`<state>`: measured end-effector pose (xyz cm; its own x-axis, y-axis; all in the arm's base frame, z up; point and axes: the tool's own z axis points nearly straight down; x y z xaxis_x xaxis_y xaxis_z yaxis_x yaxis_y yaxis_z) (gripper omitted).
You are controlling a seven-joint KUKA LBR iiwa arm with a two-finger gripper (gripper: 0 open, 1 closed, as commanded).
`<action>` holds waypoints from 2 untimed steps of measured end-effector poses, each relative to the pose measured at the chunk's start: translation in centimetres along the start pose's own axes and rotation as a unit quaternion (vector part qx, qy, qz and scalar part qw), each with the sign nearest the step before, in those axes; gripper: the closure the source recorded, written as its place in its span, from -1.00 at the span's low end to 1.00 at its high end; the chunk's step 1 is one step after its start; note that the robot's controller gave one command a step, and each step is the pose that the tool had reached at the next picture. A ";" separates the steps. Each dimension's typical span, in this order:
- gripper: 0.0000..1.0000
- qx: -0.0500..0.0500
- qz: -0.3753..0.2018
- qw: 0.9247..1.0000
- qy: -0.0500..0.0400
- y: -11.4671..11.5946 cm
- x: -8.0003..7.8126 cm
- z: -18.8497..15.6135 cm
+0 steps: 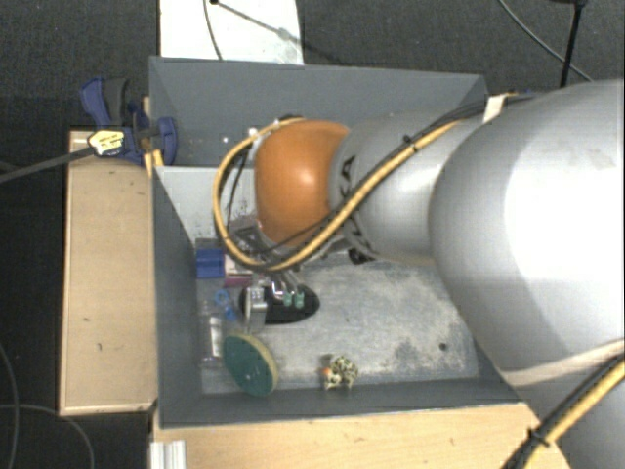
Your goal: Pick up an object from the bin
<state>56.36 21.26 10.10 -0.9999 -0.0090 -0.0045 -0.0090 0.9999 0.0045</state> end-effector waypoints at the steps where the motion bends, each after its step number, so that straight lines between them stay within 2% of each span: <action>1: -1.00 -0.001 0.024 1.000 -0.003 -5.2 -0.7 2.8; 2: -1.00 -0.001 0.036 0.999 -0.003 -8.2 -0.6 2.6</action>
Offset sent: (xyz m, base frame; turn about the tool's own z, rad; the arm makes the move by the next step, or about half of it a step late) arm 0.0048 -0.0521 -0.0310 0.0439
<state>57.04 13.04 7.42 -0.9979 0.0634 -0.0107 0.0633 0.9980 0.0077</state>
